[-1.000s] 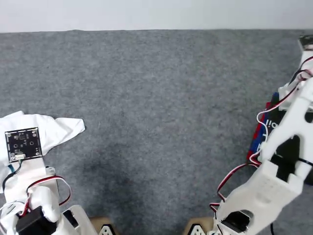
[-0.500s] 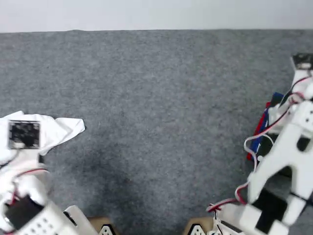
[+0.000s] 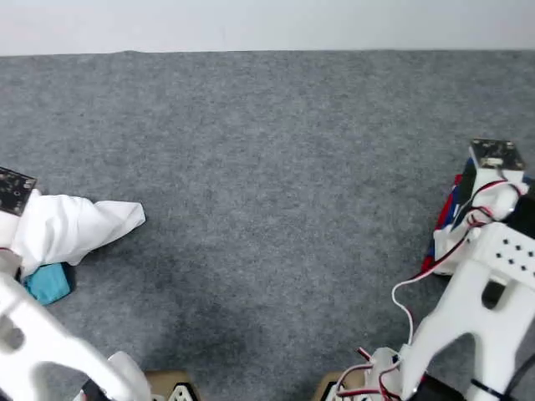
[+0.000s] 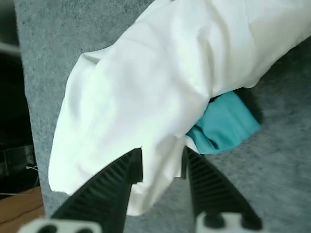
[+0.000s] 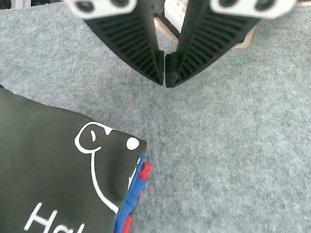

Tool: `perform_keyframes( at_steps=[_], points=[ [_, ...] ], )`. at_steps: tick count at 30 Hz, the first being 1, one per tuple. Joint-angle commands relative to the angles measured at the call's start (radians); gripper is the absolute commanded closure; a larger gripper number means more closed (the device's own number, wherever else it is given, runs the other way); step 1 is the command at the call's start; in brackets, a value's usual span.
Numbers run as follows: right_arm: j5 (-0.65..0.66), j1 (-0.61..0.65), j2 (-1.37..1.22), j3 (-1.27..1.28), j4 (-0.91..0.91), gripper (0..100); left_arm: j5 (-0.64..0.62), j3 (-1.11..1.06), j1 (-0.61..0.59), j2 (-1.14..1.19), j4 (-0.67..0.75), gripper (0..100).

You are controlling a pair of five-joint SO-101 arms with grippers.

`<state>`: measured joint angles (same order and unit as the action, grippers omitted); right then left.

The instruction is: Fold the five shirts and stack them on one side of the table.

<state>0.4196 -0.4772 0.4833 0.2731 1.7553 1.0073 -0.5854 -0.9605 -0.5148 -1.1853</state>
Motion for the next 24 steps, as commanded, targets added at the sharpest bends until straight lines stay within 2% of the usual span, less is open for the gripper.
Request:
perform_keyframes(
  at_steps=[1,9,13,17,22,24],
  points=[
    [-0.012,0.018,0.056,-0.005,0.039,98.9,0.101,0.091,-0.02,0.12,0.026,83],
    [-0.012,0.016,0.12,-0.005,0.042,98.9,0.206,0.205,-0.023,0.344,0.029,83],
    [-0.012,0.016,0.157,-0.003,0.042,98.9,0.206,0.272,-0.021,0.46,0.032,83],
    [-0.012,0.016,0.186,-0.003,0.042,98.9,0.17,0.291,-0.023,0.588,0.104,84],
    [-0.012,0.016,0.216,-0.003,0.042,98.9,0.13,0.303,-0.002,0.586,0.101,99],
    [-0.012,0.016,0.217,-0.003,0.042,98.9,0.13,0.318,0.018,0.551,0.075,99]
  ],
)
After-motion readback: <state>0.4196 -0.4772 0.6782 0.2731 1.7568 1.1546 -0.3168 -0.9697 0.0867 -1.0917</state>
